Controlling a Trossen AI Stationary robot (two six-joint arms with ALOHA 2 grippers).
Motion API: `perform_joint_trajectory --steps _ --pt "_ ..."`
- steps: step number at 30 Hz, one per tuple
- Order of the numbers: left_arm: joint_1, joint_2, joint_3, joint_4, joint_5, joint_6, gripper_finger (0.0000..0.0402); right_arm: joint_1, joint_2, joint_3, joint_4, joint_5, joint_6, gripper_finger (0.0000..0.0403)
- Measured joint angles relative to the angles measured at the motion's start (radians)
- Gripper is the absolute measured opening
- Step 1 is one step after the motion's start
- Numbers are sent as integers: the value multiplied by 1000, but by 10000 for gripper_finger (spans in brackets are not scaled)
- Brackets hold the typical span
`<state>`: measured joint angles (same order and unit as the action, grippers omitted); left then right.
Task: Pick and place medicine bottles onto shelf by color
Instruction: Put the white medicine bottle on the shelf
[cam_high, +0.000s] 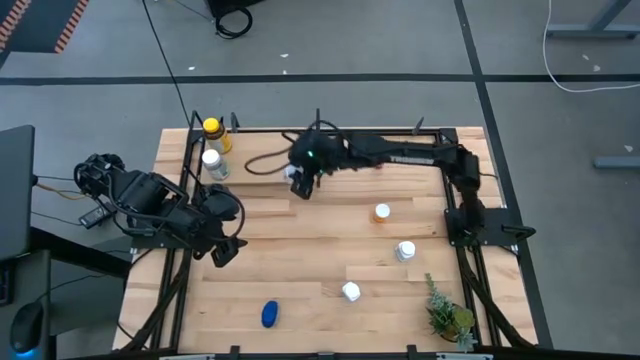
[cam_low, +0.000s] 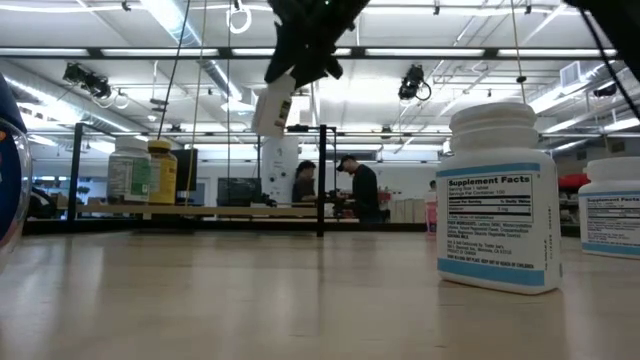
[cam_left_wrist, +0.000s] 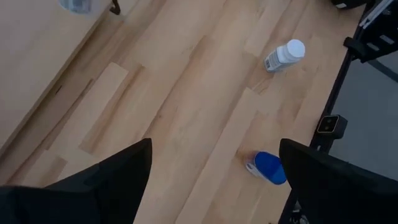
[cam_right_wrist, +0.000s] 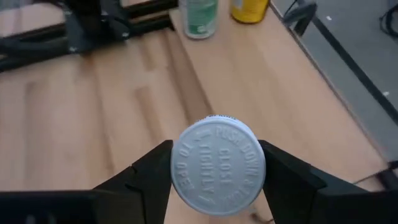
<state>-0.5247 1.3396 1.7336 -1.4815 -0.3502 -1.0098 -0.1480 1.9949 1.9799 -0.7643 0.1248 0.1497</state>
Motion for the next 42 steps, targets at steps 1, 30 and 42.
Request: perform_joint_trajectory --steps 1,30,42 --pt "0 0 0 -4 -6 -3 355 -13 29 43 -12 -3 -19 215" --pt "97 4 0 -13 -61 -75 355 -325 286 371 -59 -123 -246 216" --pt "356 4 0 -63 -63 37 355 -210 286 371 -117 -260 -146 216"
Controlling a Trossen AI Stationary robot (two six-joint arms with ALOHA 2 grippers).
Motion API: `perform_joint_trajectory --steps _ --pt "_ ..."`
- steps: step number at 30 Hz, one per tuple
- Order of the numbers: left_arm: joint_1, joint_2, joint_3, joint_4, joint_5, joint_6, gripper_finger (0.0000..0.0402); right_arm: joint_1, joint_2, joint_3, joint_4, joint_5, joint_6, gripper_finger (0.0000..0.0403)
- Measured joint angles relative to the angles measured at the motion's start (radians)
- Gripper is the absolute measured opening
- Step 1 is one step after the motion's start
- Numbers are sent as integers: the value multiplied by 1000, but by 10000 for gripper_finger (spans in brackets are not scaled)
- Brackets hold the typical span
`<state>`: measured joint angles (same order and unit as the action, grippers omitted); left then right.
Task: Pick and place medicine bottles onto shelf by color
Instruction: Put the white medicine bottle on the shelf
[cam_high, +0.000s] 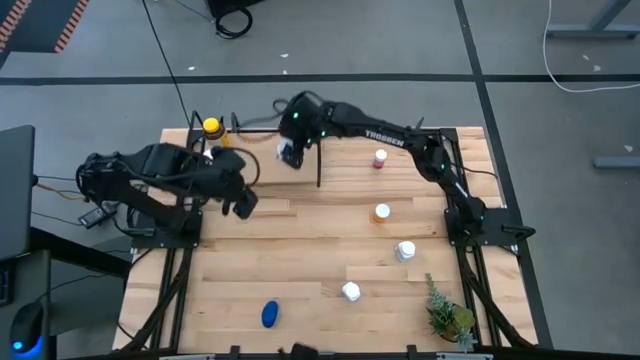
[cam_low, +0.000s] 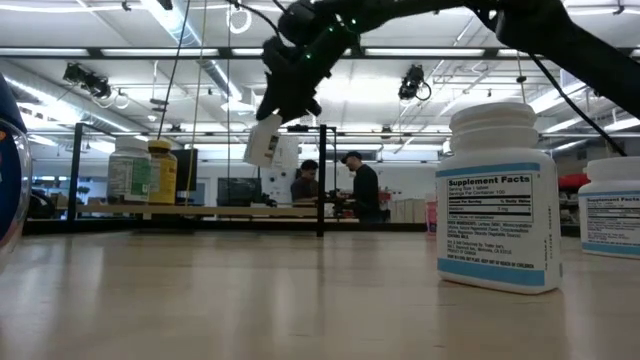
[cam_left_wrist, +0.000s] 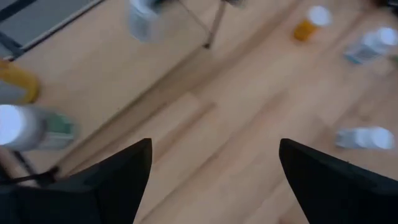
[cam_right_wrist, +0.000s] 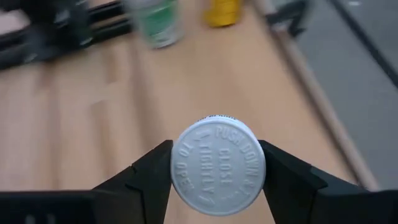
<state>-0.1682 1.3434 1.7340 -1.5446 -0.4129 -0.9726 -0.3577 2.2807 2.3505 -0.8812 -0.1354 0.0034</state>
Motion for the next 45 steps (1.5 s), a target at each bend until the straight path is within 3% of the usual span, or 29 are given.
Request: perform_joint_trajectory --steps 5,9,17,31,45 --pt "113 0 0 -23 2 42 355 51 8 -18 -25 97 -48 216" --pt "154 0 0 -20 11 43 355 38 25 -17 -13 117 15 216" --pt "147 0 0 -21 27 43 355 2 78 -17 -22 60 95 224" --pt "124 0 0 -26 37 53 355 6 79 -17 -11 55 94 235" --pt "124 0 0 -26 37 103 355 6 85 -20 10 25 139 332"
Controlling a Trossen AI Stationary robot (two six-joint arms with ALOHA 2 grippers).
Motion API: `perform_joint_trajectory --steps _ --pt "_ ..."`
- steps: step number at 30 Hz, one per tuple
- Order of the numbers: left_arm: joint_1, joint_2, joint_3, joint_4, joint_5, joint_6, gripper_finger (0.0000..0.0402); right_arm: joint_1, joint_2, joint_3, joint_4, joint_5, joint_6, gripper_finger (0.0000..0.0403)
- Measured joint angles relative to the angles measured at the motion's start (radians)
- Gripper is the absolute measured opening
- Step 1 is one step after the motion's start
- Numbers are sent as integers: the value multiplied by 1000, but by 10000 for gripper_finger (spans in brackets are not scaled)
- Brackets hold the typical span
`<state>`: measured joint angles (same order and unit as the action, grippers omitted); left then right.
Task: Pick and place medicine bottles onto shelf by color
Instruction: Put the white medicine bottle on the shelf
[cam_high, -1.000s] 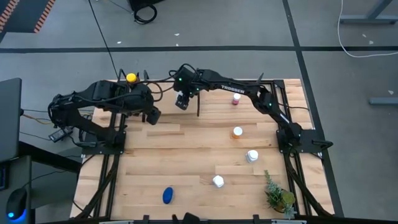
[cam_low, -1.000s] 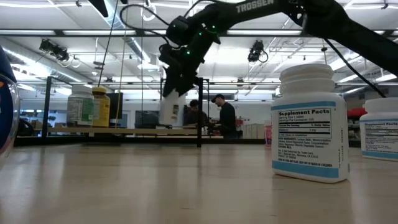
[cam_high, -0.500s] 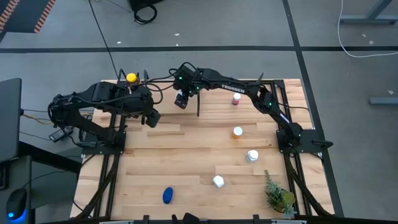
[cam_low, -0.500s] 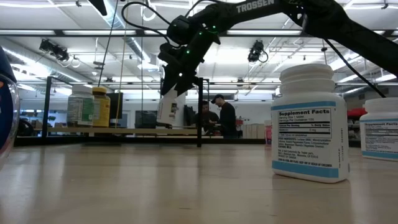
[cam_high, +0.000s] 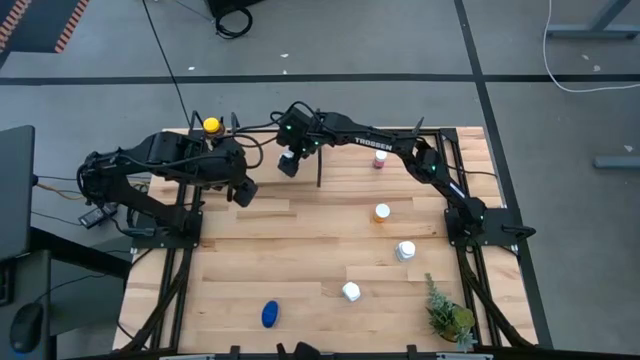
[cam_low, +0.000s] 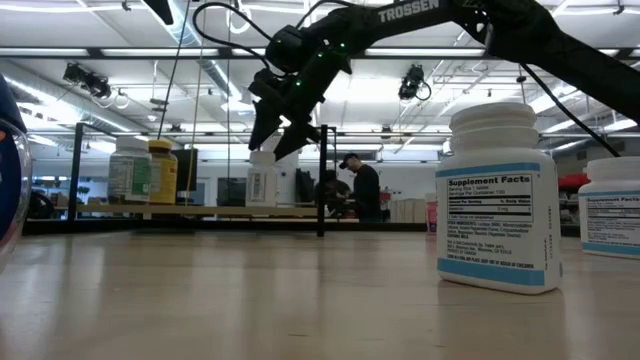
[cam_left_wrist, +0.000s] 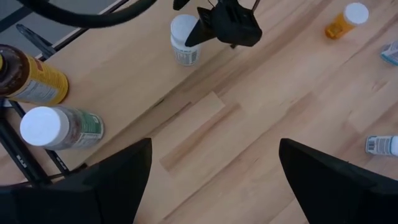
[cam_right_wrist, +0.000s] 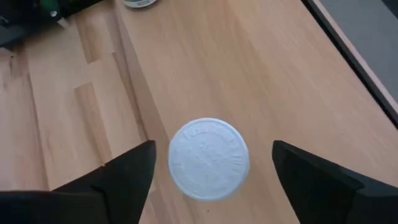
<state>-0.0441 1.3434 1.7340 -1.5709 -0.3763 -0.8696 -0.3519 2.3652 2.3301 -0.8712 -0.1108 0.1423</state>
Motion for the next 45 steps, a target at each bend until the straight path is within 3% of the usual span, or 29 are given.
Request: perform_joint_trajectory --steps 12,18,24,31,36,45 --pt "2 -5 0 -1 -1 135 355 2 -82 26 -72 -2 98 335" --pt "23 -4 0 12 -9 294 355 1 -180 25 -154 13 103 335" --pt "69 -4 0 173 1 525 355 20 -308 26 -211 99 165 329" --pt "203 68 -47 397 201 727 355 81 -493 26 -307 255 246 319" --pt "297 161 -57 429 246 838 355 130 -613 26 -374 345 250 316" --pt "474 277 -57 516 449 1035 355 177 -729 26 -456 479 196 307"
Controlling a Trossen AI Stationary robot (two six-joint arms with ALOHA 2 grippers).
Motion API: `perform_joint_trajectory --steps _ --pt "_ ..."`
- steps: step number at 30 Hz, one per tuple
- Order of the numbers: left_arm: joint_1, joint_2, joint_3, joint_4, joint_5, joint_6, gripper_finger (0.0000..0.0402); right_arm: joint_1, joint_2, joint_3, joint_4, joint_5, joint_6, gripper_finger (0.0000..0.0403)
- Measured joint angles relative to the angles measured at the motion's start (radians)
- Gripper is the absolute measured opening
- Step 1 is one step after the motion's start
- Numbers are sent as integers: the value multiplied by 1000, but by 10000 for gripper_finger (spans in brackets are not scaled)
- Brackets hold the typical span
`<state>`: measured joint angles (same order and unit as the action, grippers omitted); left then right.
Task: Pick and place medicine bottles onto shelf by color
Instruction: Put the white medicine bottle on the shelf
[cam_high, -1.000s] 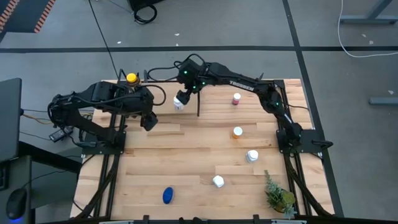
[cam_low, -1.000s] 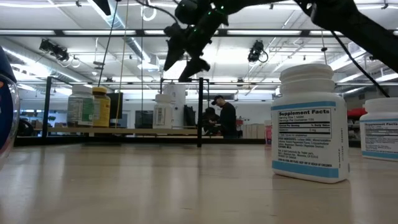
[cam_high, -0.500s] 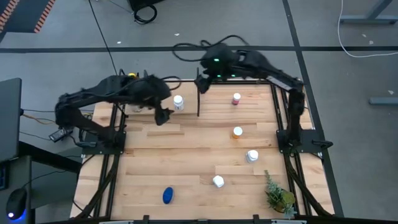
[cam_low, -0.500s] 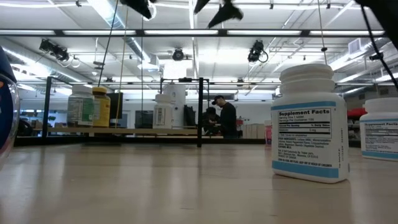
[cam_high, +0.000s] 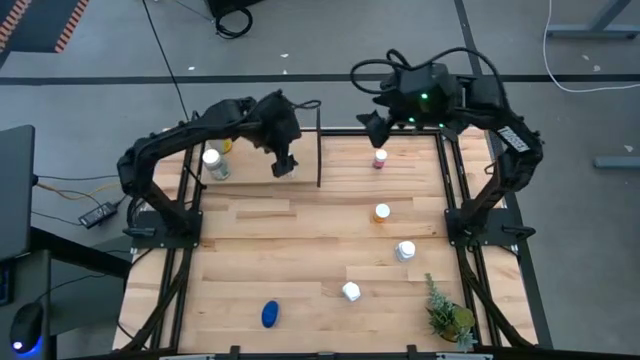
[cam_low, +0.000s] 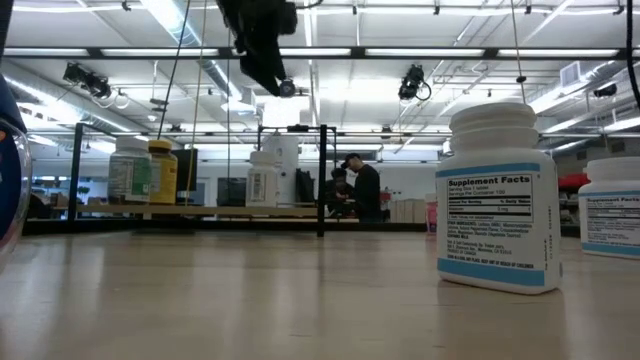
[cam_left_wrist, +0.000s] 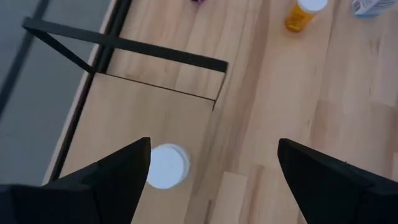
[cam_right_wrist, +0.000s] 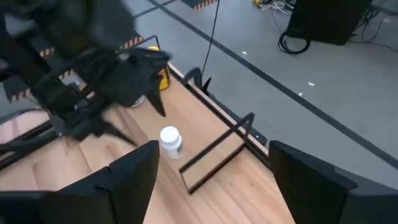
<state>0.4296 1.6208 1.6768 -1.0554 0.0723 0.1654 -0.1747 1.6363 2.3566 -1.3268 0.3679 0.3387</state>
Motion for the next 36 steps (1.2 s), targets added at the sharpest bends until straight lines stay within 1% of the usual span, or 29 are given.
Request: perform_joint_trajectory --steps 4,7,10,12,15,17,22,25,27,31,36 --pt "62 18 0 -4 79 26 355 -2 -9 0 -70 6 -33 302" --pt "96 17 0 -7 83 46 355 -18 -8 -4 -144 3 -39 297" --pt "125 16 0 -31 83 66 355 -30 -9 -48 -151 2 -71 294" --pt "137 19 0 -51 82 91 355 -47 -7 -91 -141 0 -121 292" --pt "142 23 0 -85 82 116 355 -87 -10 -221 -40 -3 -188 291" --pt "142 23 0 -84 83 114 355 -124 -6 -327 21 -35 -218 291" --pt "139 22 0 -79 84 108 355 -203 -8 -645 177 -193 -220 291" --pt "139 22 0 -70 84 109 355 -223 -7 -832 250 -263 -254 291" --pt "139 22 0 -72 84 108 355 -225 -7 -931 271 -307 -260 291" --pt "145 29 1 -43 89 128 355 -219 -8 -1038 303 -371 -252 291" --pt "143 84 1 -73 121 168 355 -187 -8 -1074 359 -383 -207 291"
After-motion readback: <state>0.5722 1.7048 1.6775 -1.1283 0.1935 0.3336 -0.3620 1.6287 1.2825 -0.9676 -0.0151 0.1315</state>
